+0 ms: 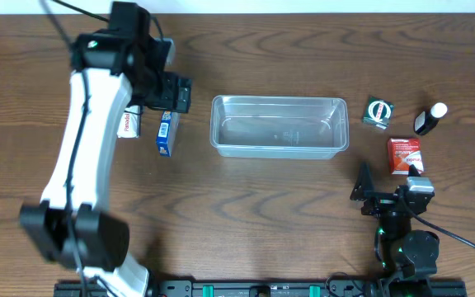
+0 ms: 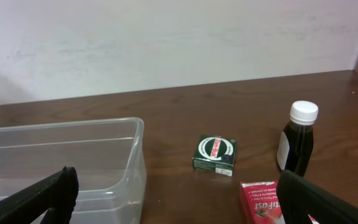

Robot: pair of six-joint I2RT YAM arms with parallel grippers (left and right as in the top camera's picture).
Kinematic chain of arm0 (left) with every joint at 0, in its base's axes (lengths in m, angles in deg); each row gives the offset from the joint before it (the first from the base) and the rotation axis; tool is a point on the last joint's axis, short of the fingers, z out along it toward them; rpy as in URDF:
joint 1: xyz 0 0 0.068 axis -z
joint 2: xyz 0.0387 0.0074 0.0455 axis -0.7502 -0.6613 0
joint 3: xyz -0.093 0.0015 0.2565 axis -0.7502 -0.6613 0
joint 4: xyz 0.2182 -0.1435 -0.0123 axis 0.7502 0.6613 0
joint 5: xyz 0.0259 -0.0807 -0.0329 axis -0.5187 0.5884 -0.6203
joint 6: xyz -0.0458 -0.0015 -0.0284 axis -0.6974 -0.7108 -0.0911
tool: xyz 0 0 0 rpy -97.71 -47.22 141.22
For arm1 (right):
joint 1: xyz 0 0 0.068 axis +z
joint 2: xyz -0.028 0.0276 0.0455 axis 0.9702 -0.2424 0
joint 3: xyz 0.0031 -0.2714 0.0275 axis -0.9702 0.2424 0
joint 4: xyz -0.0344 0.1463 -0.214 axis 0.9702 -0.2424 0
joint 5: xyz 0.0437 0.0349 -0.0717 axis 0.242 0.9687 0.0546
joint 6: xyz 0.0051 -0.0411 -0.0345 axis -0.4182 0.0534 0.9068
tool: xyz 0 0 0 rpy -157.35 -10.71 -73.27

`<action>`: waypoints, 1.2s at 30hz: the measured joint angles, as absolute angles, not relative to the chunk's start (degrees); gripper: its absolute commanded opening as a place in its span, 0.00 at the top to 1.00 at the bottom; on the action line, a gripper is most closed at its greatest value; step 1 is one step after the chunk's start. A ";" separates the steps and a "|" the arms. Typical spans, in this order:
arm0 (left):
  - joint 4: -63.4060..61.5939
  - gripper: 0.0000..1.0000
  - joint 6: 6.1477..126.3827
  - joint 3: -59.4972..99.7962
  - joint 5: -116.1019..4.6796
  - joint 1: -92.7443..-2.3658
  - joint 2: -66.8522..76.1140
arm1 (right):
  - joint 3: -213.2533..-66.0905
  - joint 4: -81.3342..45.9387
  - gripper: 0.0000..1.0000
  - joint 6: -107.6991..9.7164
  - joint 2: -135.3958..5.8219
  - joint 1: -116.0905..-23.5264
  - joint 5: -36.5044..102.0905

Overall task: Pack container
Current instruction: 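Move left gripper to the blue Kool Fever box and grasp it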

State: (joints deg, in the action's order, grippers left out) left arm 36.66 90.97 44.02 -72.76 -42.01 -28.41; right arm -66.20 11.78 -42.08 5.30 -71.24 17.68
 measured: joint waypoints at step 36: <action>26.10 0.35 91.83 41.53 -82.18 -42.01 -41.28 | -66.20 11.78 0.01 -42.08 5.30 -71.24 17.68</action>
State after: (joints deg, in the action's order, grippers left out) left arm 26.10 91.83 41.53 -82.18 -42.01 -41.28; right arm -66.20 11.78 -42.08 5.30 -71.24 17.68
